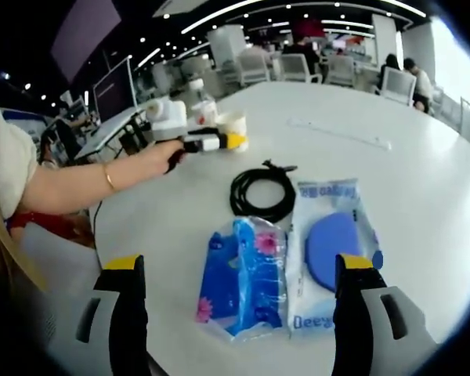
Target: Arrange the tabletop items into an orderly group along one side of the table until the central work area is clear of visible clutter.
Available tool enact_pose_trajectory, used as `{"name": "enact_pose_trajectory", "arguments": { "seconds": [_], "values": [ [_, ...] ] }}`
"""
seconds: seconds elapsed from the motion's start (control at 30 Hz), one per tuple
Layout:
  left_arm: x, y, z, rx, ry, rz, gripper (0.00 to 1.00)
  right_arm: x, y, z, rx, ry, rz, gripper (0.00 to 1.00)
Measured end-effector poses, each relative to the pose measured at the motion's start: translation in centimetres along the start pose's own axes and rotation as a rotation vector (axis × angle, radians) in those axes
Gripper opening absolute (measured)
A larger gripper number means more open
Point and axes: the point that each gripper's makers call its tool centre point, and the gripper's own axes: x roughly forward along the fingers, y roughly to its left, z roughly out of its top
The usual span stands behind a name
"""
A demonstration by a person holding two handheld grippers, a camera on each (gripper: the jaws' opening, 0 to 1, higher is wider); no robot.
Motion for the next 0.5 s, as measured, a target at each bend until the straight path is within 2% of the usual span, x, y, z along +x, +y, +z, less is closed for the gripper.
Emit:
{"name": "enact_pose_trajectory", "arguments": {
  "seconds": [0.03,0.13,0.5],
  "values": [
    [-0.1,-0.2,0.0,-0.002,0.002,-0.004,0.61,0.0,0.0,0.0,0.001,-0.001,-0.001,0.99],
    [-0.6,-1.0,0.3,-0.079,0.006,-0.036,0.7,-0.3,-0.2,0.5,0.002,-0.021,-0.011,0.99],
    [-3.3,-2.8,1.0,-0.031,0.055,-0.111,0.86,-1.3,-1.2,1.7,0.045,-0.083,-0.04,0.99]
  ]
}}
